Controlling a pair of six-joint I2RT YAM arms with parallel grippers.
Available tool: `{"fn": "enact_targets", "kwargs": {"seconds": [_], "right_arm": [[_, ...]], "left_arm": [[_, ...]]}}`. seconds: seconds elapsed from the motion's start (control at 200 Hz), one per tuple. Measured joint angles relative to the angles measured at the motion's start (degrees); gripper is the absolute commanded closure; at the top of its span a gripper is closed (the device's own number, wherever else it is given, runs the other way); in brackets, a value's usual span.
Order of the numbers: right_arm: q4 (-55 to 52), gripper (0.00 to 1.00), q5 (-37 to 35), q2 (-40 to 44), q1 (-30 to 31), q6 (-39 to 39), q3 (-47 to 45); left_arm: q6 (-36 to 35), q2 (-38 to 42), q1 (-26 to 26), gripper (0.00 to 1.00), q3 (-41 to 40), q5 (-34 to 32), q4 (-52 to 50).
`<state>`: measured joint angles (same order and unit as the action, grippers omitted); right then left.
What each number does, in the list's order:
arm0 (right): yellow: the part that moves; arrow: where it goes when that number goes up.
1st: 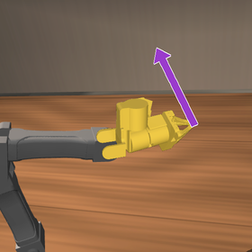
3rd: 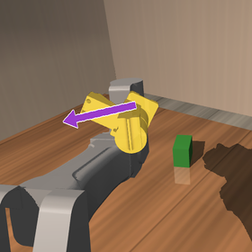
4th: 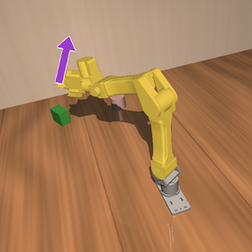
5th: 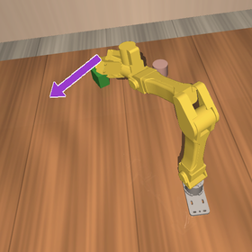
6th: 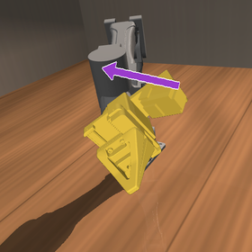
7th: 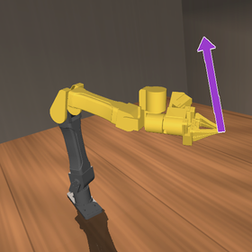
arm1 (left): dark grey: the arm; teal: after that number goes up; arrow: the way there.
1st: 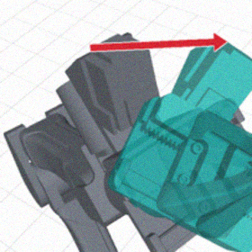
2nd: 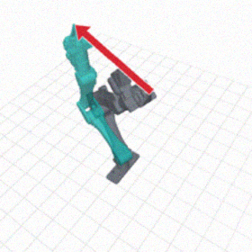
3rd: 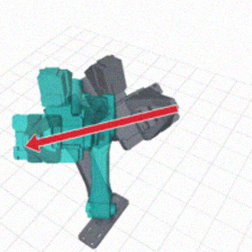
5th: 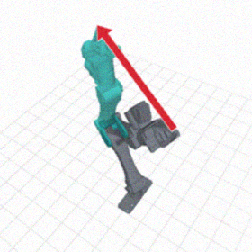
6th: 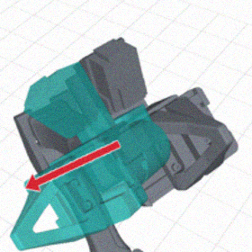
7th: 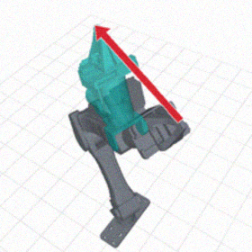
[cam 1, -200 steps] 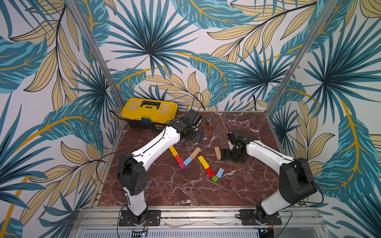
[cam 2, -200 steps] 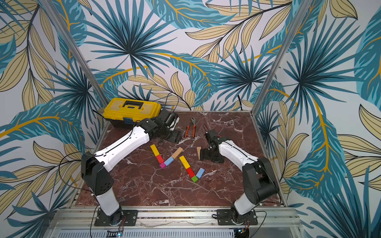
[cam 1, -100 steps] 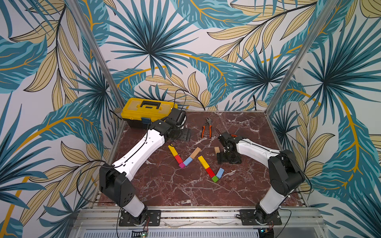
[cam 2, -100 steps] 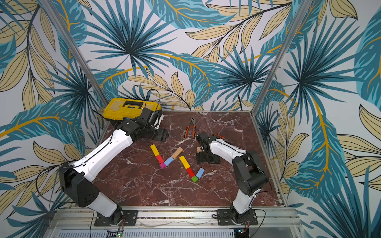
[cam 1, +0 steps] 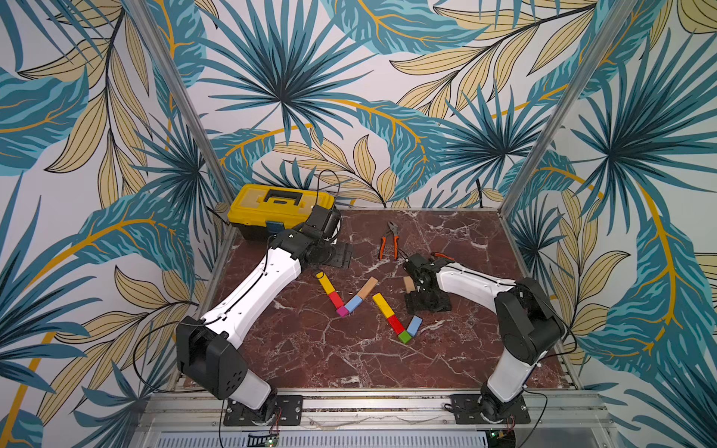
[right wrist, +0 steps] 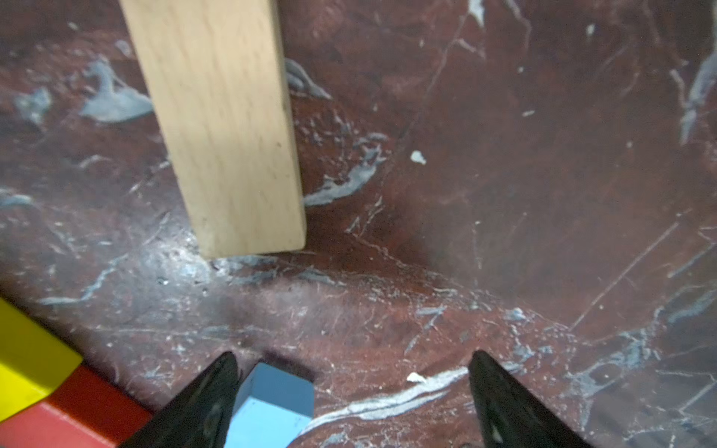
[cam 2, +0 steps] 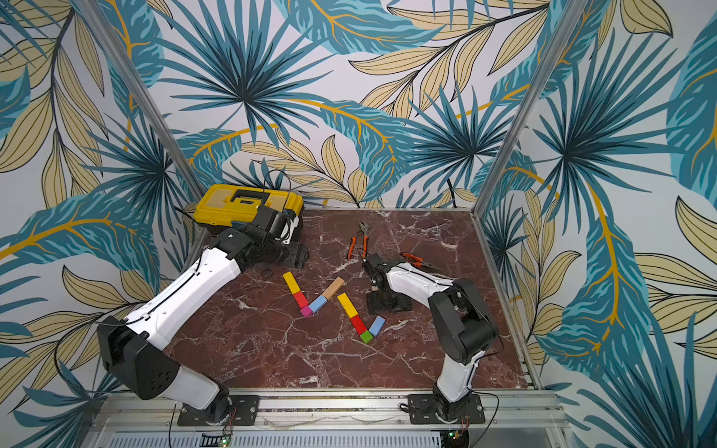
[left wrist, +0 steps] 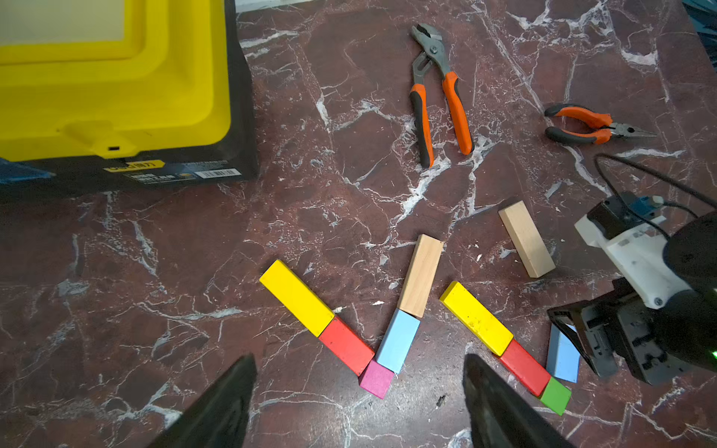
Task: Assemble the letter v with building blocks
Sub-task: Assemble the building block at the center of the board.
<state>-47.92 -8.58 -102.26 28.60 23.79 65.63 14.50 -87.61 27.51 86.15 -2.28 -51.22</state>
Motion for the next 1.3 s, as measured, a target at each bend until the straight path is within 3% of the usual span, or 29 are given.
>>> {"fn": "enact_targets", "kwargs": {"seconds": [1.302], "right_arm": [[-0.26, 0.06, -1.75, -1.18, 0.46, 0.66, 0.52]], "left_arm": [[-0.15, 0.17, -0.13, 0.14, -0.44, 1.05, 0.04]]}}
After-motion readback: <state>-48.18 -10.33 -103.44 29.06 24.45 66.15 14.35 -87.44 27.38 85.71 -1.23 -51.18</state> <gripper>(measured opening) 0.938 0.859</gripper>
